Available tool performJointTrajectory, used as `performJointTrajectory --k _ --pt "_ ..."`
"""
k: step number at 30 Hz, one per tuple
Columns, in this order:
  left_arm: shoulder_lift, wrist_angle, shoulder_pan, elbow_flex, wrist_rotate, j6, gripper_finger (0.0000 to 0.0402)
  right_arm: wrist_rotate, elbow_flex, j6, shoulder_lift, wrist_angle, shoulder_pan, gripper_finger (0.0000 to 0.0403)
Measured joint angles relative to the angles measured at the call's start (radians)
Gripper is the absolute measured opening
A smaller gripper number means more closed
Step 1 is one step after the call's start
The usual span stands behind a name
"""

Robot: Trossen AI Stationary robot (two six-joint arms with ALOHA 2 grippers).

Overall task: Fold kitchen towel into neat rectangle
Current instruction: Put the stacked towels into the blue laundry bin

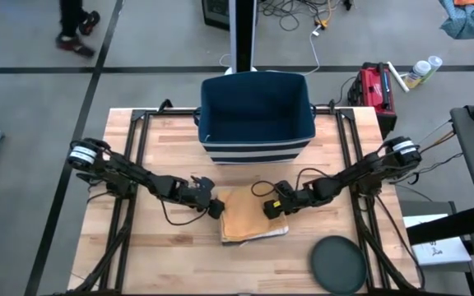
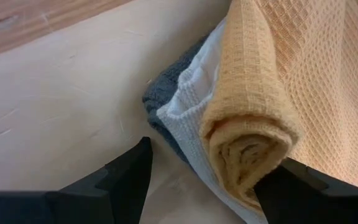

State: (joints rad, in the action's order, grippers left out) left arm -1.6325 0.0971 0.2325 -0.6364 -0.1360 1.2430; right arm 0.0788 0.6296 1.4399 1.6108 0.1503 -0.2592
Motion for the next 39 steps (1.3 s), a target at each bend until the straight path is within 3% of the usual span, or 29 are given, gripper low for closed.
performJointTrajectory --k 17,22,33,39 --pt "-0.001 -0.006 0.0 0.004 -0.001 -0.022 0.0247 0.007 0.0 -0.026 0.002 -0.022 0.0 0.0264" --pt "-0.001 -0.006 -0.001 0.004 0.005 -0.025 0.0247 0.019 0.004 0.013 -0.057 -0.159 -0.004 0.026" --pt "0.004 -0.008 -0.002 -0.003 0.02 -0.031 0.0247 0.026 0.002 0.094 -0.086 -0.22 -0.005 0.03" --pt "0.01 -0.009 -0.002 -0.004 0.025 -0.076 0.0247 0.019 0.003 0.036 -0.04 -0.156 0.002 0.0299"
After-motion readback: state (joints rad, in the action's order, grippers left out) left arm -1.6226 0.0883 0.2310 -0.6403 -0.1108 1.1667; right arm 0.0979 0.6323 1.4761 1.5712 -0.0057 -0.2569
